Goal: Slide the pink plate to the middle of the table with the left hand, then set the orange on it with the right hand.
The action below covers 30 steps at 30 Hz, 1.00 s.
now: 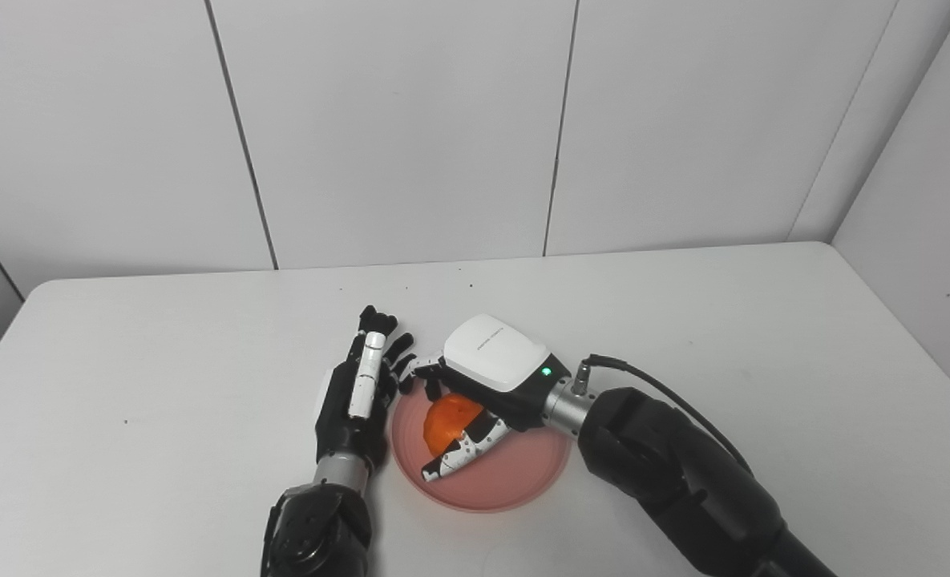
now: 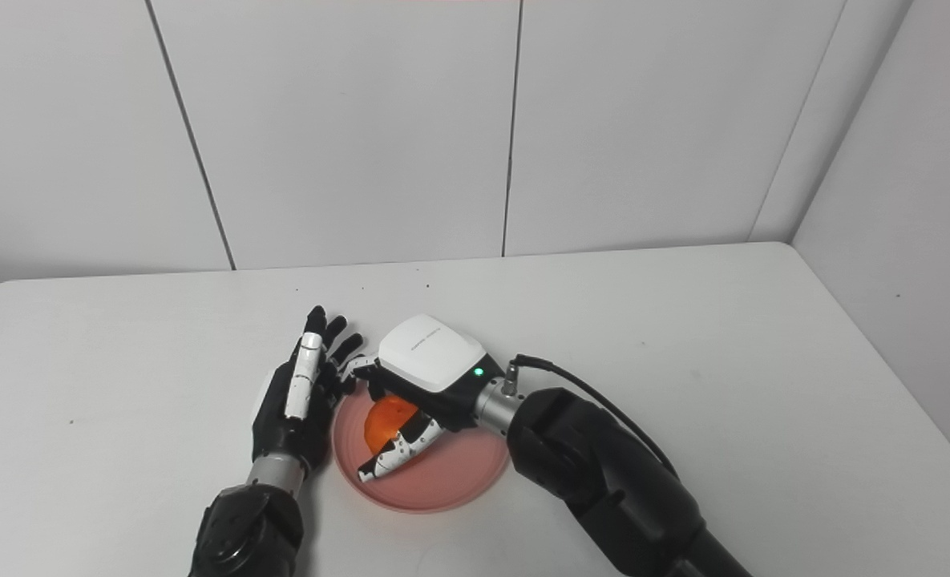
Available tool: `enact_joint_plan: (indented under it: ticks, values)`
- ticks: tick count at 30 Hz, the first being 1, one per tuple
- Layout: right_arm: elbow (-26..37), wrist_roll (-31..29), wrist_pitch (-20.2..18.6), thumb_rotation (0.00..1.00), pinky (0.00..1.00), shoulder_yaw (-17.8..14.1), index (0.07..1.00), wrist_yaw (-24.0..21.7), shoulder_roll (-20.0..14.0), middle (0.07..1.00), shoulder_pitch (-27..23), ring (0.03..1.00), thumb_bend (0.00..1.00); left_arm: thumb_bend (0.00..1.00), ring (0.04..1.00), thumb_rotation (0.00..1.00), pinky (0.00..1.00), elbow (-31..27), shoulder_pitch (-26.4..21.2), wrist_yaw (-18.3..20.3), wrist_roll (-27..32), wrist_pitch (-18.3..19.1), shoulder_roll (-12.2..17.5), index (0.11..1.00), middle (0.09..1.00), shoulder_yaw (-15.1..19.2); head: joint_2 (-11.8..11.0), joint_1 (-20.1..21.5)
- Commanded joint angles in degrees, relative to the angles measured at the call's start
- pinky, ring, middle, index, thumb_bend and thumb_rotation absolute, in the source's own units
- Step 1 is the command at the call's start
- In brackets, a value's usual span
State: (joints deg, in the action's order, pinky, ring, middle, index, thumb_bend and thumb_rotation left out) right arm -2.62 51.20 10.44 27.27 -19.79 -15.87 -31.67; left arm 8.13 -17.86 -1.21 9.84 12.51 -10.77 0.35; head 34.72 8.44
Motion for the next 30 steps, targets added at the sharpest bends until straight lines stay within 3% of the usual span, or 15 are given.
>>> enact_joint_plan:
  ticks: [1, 17, 23, 27, 30]
  values:
    - [2.19, -0.05, -1.22, 0.71, 0.45, -1.42, 0.706, 0.18, -0.4, 0.633, -3.12, 0.552, 0.81, 0.76, 0.927, 0.77, 0.89, 0.07, -0.74, 0.01, 0.09, 1.2, -0.22, 1.0, 0.977, -0.01, -0.1, -0.01]
    - [1.86, -2.24, 0.21, 0.87, 0.48, -3.87, 0.716, 1.95, -0.46, 0.662, -3.83, 0.584, 0.84, 0.78, 0.985, 0.78, 0.88, 0.32, -0.44, 1.02, 0.11, 0.4, -0.02, 1.0, 0.98, -0.02, 0.03, 0.07]
    - [3.55, -3.59, -0.28, 0.92, 0.5, -6.04, 0.719, 2.27, -0.27, 0.699, -4.86, 0.62, 0.81, 0.76, 0.996, 0.78, 0.94, 0.41, -0.6, 1.32, 0.44, 0.53, 0.1, 1.0, 0.986, 0.32, 0.23, -0.04]
    - [2.83, -8.18, -3.51, 0.96, 0.5, -10.8, 0.729, 3.45, 1.2, 0.704, -4.31, 0.628, 0.8, 0.78, 1.0, 0.79, 0.97, 1.6, -1.21, 0.3, -1.55, -1.93, 0.66, 1.0, 1.0, 0.19, 0.5, -0.45]
    - [1.29, -15.92, -8.76, 1.0, 0.64, -15.41, 0.763, 2.03, 4.06, 0.77, -3.45, 0.737, 0.84, 0.79, 0.999, 0.81, 0.99, 2.46, -1.81, -0.7, -3.29, -3.39, 1.02, 1.0, 1.0, 0.22, 0.42, -0.3]
